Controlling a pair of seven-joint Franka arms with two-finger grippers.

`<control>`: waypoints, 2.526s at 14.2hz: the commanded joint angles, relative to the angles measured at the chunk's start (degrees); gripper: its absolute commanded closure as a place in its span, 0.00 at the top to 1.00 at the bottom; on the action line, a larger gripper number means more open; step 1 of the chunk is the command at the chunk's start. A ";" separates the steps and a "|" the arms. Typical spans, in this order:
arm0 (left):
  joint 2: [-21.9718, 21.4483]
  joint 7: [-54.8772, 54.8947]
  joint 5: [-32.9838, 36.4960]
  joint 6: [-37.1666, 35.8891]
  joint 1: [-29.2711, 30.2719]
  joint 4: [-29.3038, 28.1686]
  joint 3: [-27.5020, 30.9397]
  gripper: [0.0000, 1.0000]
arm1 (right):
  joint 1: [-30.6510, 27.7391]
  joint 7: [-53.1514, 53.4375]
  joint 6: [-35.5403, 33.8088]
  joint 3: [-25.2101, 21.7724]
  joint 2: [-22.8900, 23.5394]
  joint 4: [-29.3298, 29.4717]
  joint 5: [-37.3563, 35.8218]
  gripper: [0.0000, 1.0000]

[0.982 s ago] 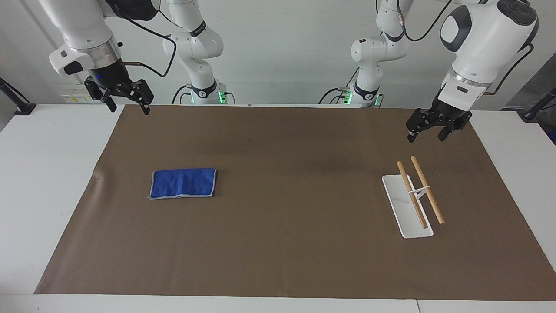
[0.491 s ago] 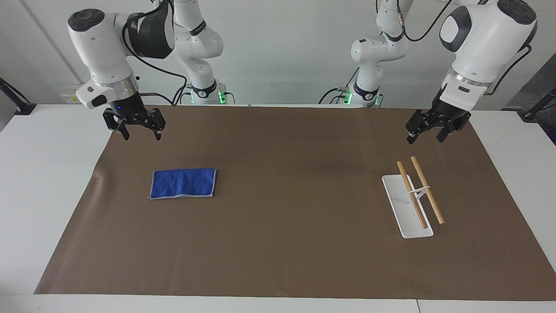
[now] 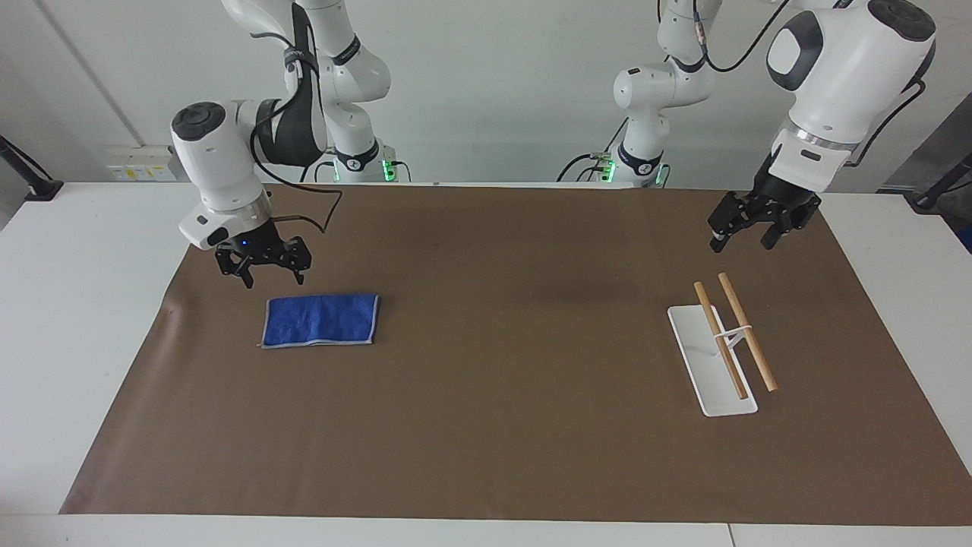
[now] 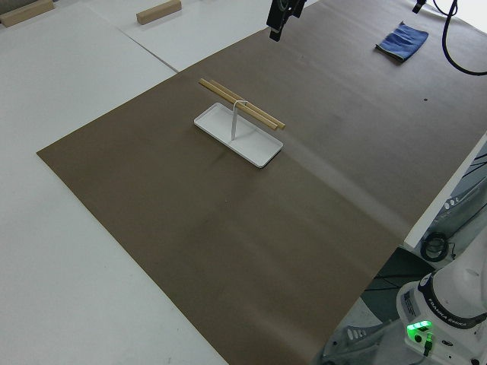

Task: Right arm passes towel to left arm to hang
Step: 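Reach the right gripper down and grasp the blue towel's edge, then lift the towel with the right gripper while the left gripper approaches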

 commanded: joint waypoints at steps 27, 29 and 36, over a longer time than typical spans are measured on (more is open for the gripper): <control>-5.24 -21.23 -2.06 12.09 -0.04 -11.44 0.51 1.00 | 0.07 -3.57 8.47 0.56 6.15 -3.50 6.93 0.00; -5.95 -23.88 -2.06 11.82 -0.04 -12.31 0.60 1.00 | 0.07 -2.69 7.06 0.82 5.62 -2.63 6.93 0.00; -7.35 -24.23 -2.06 6.19 -0.04 -13.89 0.51 1.00 | 0.07 3.02 -13.66 3.02 2.63 11.07 14.10 0.00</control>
